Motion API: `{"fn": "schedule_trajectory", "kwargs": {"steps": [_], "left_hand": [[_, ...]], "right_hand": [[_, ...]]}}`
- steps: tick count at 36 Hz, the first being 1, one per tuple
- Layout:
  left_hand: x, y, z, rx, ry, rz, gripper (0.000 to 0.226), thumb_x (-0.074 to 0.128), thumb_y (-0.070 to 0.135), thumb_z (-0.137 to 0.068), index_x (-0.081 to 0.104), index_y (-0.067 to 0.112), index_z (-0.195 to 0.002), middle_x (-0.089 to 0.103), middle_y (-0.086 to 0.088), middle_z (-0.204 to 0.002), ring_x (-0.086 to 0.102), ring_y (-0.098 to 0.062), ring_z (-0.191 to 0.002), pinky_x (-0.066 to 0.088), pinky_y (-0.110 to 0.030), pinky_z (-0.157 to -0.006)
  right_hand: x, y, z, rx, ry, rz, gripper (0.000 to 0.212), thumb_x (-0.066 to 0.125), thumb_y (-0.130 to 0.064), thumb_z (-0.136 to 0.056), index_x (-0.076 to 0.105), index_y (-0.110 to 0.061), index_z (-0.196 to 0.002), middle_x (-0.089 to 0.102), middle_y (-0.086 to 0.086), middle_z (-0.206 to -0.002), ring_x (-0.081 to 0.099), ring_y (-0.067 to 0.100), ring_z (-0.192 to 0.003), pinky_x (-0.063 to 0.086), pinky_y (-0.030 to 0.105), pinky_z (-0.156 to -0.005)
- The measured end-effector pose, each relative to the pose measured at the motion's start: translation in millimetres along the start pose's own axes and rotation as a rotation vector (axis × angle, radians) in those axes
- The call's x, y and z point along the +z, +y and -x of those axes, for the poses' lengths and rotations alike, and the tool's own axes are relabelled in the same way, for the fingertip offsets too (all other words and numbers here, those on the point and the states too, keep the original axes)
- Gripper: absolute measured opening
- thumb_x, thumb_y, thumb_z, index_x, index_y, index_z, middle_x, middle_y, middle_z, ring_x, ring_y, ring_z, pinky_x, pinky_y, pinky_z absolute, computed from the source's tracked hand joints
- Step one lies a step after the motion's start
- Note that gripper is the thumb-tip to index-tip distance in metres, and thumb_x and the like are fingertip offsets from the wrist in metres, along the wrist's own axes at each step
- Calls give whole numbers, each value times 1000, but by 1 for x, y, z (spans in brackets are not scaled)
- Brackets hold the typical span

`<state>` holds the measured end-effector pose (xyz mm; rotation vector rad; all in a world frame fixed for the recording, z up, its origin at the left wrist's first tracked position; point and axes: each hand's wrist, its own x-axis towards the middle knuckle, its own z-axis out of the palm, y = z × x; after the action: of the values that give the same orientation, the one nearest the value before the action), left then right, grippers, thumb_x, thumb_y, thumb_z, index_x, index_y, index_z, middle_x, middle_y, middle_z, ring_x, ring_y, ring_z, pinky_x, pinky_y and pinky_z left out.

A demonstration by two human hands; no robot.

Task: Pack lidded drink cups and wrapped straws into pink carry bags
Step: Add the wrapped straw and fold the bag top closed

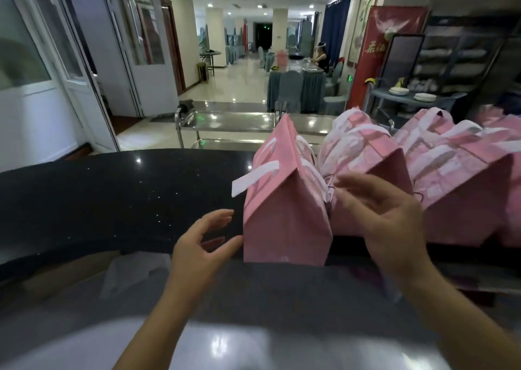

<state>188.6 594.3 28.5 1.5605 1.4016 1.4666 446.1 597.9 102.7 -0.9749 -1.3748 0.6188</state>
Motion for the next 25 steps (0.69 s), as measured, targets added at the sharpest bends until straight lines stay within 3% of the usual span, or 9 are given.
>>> {"fn": "schedule_trajectory", "kwargs": {"steps": [3, 6, 8, 10, 13, 15, 17, 21, 25], "left_hand": [[7, -17, 11, -91, 11, 56, 46, 83, 11, -77, 69, 30, -117, 71, 9, -115, 65, -4, -108, 56, -27, -92], [21, -21, 24, -160, 16, 169, 57, 82, 25, -77, 60, 40, -128, 65, 13, -127, 62, -3, -116, 52, -35, -98], [33, -19, 38, -183, 23, 222, 70, 75, 31, -74, 50, 47, -137, 55, 18, -138, 54, -2, -126, 48, -35, -103], [46, -17, 53, -185, -22, 268, 86, 75, 36, -71, 34, 50, -146, 42, 28, -146, 41, 5, -136, 39, -31, -109], [63, -17, 69, -160, -114, 311, 100, 71, 49, -69, 16, 51, -152, 29, 38, -150, 28, 16, -138, 28, -18, -109], [71, -16, 72, -156, -130, 323, 98, 69, 50, -73, 11, 50, -153, 24, 39, -152, 25, 19, -137, 30, -1, -99], [75, -15, 71, -172, -117, 345, 94, 67, 44, -79, 10, 48, -153, 22, 42, -150, 24, 23, -134, 29, 6, -91], [78, -11, 62, -172, -109, 392, 93, 64, 55, -77, 11, 50, -152, 22, 46, -147, 24, 24, -134, 28, -7, -101], [85, -6, 51, -201, -81, 440, 80, 57, 49, -84, 14, 50, -152, 29, 38, -148, 33, 23, -129, 32, -11, -102]], "right_hand": [[4, 44, 54, 140, 102, 23, 33, 76, -1, -81, 73, -27, -101, 76, -6, -98, 70, 11, -94, 57, 28, -87], [16, 68, 88, 281, 144, -14, 45, 76, -6, -83, 67, -34, -117, 72, -10, -114, 65, 8, -112, 53, 37, -99], [25, 72, 106, 357, 110, -64, 57, 76, -12, -84, 57, -36, -132, 64, -18, -127, 56, 1, -123, 46, 38, -106], [31, 72, 119, 387, 14, -70, 73, 77, -32, -82, 41, -43, -145, 52, -29, -139, 44, -6, -132, 38, 36, -112], [39, 71, 126, 395, -95, -105, 90, 68, -52, -76, 19, -48, -152, 32, -32, -152, 28, -9, -141, 28, 31, -115], [42, 69, 125, 397, -107, -138, 89, 65, -52, -80, 12, -50, -152, 25, -33, -155, 23, -12, -141, 26, 28, -115], [46, 69, 122, 393, -101, -161, 85, 62, -48, -84, 11, -51, -152, 22, -35, -155, 20, -14, -142, 24, 28, -116], [50, 69, 112, 391, -29, -194, 80, 58, -57, -83, 17, -50, -151, 22, -36, -154, 20, -13, -141, 23, 30, -117], [49, 68, 103, 385, 27, -167, 70, 51, -55, -85, 22, -52, -148, 18, -41, -147, 18, -27, -132, 23, 12, -102]]}}
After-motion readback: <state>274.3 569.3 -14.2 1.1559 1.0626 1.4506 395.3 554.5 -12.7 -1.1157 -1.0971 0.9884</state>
